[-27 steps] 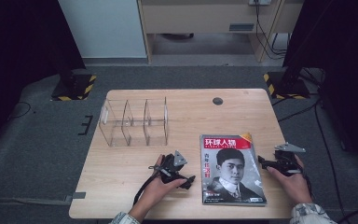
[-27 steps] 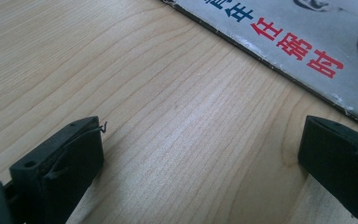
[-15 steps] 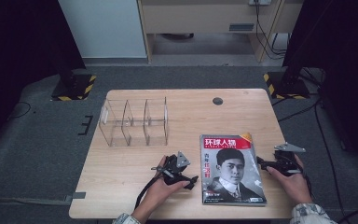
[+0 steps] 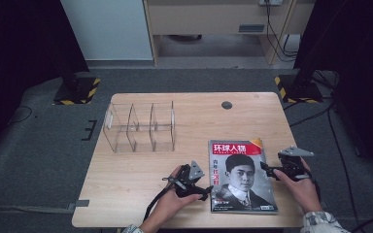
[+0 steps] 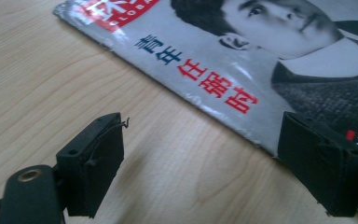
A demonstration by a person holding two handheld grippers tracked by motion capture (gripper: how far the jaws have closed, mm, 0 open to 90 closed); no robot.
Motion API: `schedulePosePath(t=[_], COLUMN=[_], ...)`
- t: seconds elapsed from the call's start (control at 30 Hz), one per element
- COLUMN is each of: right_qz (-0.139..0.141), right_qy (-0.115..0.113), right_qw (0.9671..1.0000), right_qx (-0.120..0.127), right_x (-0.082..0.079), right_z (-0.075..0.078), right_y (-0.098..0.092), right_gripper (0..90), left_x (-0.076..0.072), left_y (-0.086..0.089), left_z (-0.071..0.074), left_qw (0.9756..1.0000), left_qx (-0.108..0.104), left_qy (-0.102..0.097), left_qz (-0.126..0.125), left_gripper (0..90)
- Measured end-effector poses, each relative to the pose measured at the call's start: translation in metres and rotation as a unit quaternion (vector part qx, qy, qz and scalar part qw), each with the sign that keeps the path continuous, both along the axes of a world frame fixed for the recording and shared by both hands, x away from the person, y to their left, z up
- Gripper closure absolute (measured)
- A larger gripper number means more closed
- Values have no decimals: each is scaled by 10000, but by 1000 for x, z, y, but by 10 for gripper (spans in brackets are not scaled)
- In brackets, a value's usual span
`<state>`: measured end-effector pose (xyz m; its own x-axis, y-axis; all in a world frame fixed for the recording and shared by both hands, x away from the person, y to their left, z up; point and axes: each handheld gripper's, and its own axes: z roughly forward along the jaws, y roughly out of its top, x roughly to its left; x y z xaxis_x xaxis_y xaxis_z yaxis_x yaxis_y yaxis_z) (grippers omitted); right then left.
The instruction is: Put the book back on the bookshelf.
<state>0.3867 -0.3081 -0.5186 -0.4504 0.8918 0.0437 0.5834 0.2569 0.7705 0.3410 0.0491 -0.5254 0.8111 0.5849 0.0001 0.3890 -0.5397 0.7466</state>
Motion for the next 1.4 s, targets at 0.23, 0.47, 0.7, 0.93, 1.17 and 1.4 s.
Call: schedulePosePath(t=[0.23, 0.47, 0.7, 0.93, 1.17, 1.4], right_qz=[196, 323, 406, 455, 574, 644], right_qy=[107, 286, 513, 618, 701, 687], right_qw=[9995, 9985, 9971, 9966, 9955, 9951], right_qx=[-216, -349, -395, -310, -259, -289], right_x=[10, 29, 45, 43, 41, 38], right_z=[-4, -5, -11, -11, -11, -10], right_y=[14, 20, 24, 24, 26, 27], right_gripper=[131, 123, 121, 129, 140, 151], left_x=[-5, -3, -3, -4, -7, -8], left_y=[-8, -8, -7, -7, -9, -9], left_z=[-4, -7, -9, -9, -9, -9], left_qw=[10000, 9997, 9995, 9996, 9996, 9996], left_qx=[79, -5, -56, -52, -8, -5], left_qy=[50, 219, 296, 279, 289, 278], left_qz=[-19, 52, 93, 97, 23, 35], left_gripper=[144, 144, 143, 143, 143, 140])
